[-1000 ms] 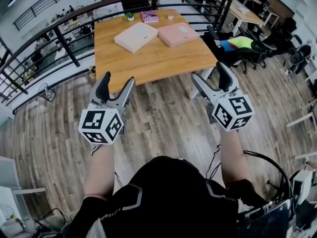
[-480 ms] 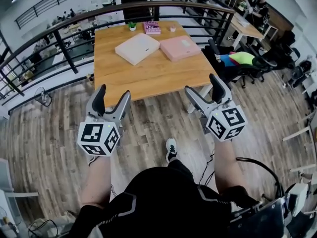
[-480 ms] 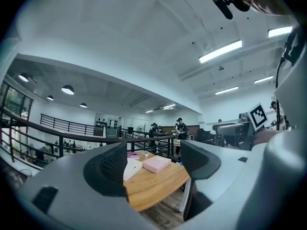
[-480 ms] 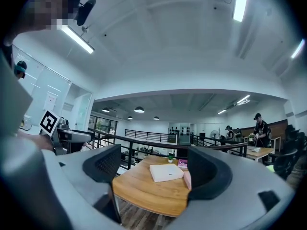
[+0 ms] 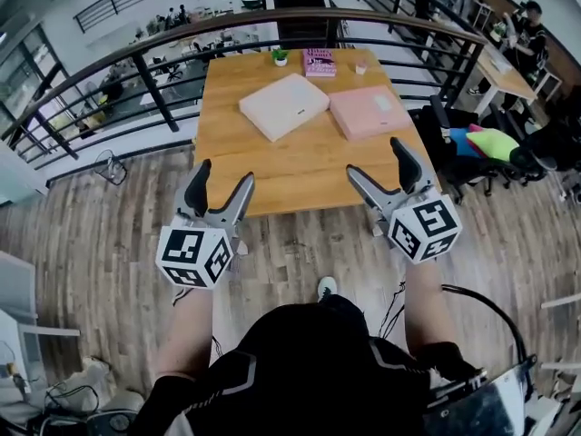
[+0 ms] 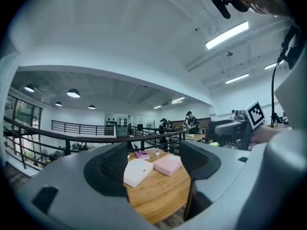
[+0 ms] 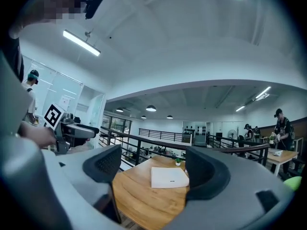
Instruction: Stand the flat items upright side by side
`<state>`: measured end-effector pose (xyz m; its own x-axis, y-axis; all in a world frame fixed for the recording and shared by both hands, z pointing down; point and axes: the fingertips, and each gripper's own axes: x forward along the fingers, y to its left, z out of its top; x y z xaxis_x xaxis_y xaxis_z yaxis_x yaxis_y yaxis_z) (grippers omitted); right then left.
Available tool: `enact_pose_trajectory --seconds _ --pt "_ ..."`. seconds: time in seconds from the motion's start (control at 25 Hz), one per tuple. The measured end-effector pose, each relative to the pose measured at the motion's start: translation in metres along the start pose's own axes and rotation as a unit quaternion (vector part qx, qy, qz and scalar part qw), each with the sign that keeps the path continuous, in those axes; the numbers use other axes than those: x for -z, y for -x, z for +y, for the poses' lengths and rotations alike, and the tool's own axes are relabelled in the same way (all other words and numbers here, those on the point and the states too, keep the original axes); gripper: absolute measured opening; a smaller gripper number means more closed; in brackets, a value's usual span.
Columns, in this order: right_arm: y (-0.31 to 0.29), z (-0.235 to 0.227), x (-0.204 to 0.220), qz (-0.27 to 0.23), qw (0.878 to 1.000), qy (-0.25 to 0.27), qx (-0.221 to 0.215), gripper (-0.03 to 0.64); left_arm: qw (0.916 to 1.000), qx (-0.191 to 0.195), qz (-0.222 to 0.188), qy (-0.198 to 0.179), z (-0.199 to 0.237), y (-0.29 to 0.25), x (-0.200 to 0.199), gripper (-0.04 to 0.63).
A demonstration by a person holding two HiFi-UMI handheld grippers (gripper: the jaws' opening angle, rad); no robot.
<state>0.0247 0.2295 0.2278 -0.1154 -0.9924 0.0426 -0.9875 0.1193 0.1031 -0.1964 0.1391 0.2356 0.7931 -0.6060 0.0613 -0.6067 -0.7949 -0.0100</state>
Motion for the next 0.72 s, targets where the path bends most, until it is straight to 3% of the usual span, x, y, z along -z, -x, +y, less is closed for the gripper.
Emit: enact_pose_trajectory --seconds 0.16,0.4,0.72 --pt "-0.024 -0.042 0.010 0.013 1.000 0.000 -0.018 0.419 0.9998 -0.017 0.009 0.008 -0.001 -0.040 0.002 0.345" --pt "-0.046 -0.097 0.030 0.024 0.999 0.002 -0.037 0.419 0.9993 -0.009 0.031 0.020 -0.018 -0.102 0.017 0.345" --pt "-0.062 -0.144 0.039 0.020 0.998 -0.015 -0.051 0.419 0.9986 -0.026 0.045 0.011 -0.025 -0.147 0.014 0.345"
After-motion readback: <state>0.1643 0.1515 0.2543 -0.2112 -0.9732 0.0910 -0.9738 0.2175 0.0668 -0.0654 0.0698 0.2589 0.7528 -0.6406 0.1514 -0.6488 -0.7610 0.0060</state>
